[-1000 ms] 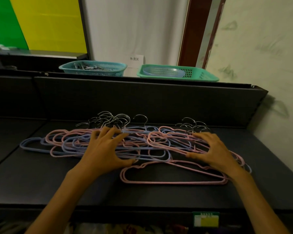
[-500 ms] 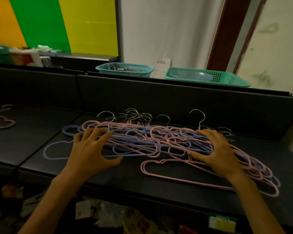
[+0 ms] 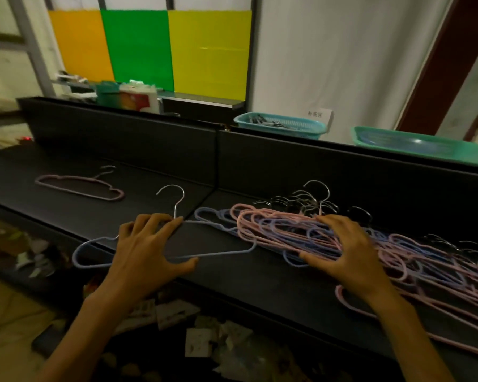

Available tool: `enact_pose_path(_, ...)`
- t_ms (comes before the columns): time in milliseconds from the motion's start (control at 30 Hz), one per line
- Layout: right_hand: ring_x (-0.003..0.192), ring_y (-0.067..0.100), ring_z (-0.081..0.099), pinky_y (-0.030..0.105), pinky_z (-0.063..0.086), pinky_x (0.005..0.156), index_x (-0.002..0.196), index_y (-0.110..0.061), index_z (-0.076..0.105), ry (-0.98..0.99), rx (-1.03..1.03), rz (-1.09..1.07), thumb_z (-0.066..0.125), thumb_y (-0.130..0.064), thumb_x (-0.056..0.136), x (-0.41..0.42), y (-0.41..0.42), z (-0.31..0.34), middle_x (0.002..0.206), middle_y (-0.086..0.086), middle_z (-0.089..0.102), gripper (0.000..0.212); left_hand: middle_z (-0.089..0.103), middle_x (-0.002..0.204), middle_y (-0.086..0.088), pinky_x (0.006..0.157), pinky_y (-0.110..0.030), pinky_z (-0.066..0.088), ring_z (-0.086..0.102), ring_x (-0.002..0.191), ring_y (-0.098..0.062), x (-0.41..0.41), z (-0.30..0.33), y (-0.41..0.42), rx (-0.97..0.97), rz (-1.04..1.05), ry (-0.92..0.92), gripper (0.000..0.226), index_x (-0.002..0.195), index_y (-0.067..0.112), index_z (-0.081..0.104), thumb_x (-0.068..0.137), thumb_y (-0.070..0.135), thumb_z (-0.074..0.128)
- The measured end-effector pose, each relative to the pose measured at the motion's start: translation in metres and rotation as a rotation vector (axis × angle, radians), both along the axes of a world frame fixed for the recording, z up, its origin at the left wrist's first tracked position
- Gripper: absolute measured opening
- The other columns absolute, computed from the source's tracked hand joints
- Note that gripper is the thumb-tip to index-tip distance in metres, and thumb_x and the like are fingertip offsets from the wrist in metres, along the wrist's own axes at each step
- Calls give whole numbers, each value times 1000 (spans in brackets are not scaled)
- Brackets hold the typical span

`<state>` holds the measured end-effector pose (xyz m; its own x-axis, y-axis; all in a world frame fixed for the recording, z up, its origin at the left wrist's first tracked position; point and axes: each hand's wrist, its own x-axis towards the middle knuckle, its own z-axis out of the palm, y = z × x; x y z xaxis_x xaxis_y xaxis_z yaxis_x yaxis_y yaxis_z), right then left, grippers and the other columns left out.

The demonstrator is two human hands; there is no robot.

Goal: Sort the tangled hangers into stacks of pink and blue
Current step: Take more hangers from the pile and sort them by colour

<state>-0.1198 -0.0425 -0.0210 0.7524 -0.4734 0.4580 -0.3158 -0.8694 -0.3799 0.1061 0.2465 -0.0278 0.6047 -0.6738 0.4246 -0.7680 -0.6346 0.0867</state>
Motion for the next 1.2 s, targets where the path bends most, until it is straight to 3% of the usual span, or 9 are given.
enact_pose_path(333,122,18,42,34,34,104,131,-27,47,2,10,106,76,-52,65,160,131,-1,133,-1,46,77,44,136,2,103,-48,28,34,127,-22,124,-14,151,0,91,63,96,139,31,43,61,86,38)
enact_pose_path(600,121,17,41,31,32,101,132,-25,47,-2,-21,181,77,-50,65,279,199,8,133,0,47,77,49,132,2,99,-46,33,39,123,-22,206,-20,226,-20,189,63,91,136,30,47,63,84,41)
enact_pose_path(700,123,18,40,36,35,103,133,-25,46,8,11,196,76,-50,65,322,220,4,134,1,46,79,49,133,2,99,-45,32,39,123,-22,240,-23,247,-11,212,69,91,137,31,46,63,84,41)
enact_pose_path(967,129,19,36,33,30,103,135,-28,44,23,46,137,75,-54,65,426,248,-11,139,0,41,81,48,133,0,99,-48,33,38,125,-24,355,-21,272,34,195,65,94,137,30,46,62,86,39)
enact_pose_path(1200,131,20,34,36,32,104,137,-32,40,32,89,14,75,-54,66,480,259,-9,142,-2,37,82,36,141,5,106,-40,23,26,130,-18,451,-9,263,75,67,112,100,143,36,32,58,89,33)
